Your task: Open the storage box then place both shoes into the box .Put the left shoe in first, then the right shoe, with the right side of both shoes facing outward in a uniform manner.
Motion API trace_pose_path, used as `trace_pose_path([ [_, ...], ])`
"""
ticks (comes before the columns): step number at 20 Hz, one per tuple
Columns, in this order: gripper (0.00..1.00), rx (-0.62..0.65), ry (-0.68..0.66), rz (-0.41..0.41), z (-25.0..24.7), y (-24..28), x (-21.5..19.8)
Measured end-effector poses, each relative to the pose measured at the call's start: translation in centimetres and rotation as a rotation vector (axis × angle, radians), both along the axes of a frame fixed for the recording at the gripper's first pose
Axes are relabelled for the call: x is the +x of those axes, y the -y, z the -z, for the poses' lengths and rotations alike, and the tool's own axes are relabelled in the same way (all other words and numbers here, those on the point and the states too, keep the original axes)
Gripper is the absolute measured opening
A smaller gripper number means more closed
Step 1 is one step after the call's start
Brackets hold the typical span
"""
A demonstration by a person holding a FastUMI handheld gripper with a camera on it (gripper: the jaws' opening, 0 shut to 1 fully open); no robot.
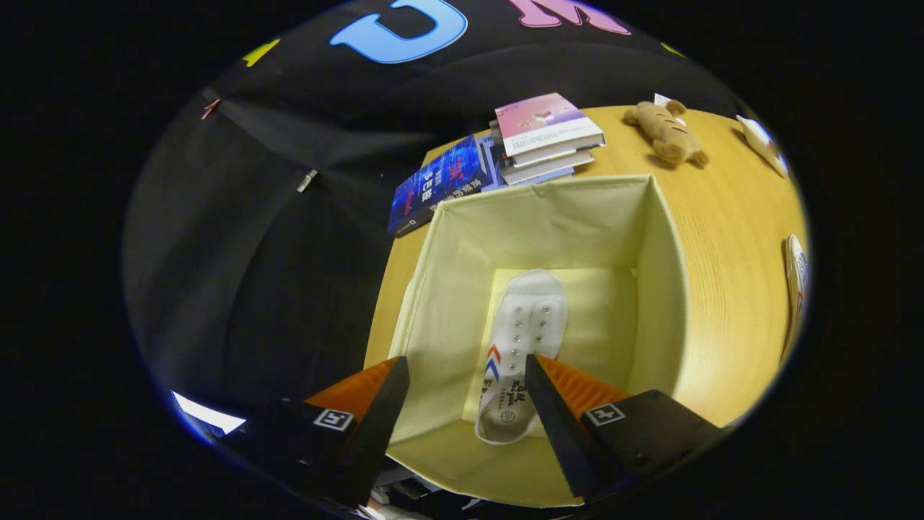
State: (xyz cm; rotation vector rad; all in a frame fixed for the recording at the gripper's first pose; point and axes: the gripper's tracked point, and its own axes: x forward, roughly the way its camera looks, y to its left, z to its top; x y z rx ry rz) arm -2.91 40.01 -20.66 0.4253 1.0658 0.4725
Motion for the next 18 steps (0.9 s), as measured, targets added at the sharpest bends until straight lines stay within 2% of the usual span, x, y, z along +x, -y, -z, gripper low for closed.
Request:
trace_pose_path([
  [4,0.99,-0.036,0.106,0.025,-2.4,7.7,0.0],
  [5,0.97,-0.054,0.134,0.042,-2.8,10.1,0.1],
  [7,0.99,-0.110,0.177,0.080,-3.0,15.1,0.2],
  [11,0.99,-0.071,0.208,0.130,-5.0,22.7,-0.3],
  [18,0.99,-0.213,0.221,0.240,-1.0,39.5,0.9],
])
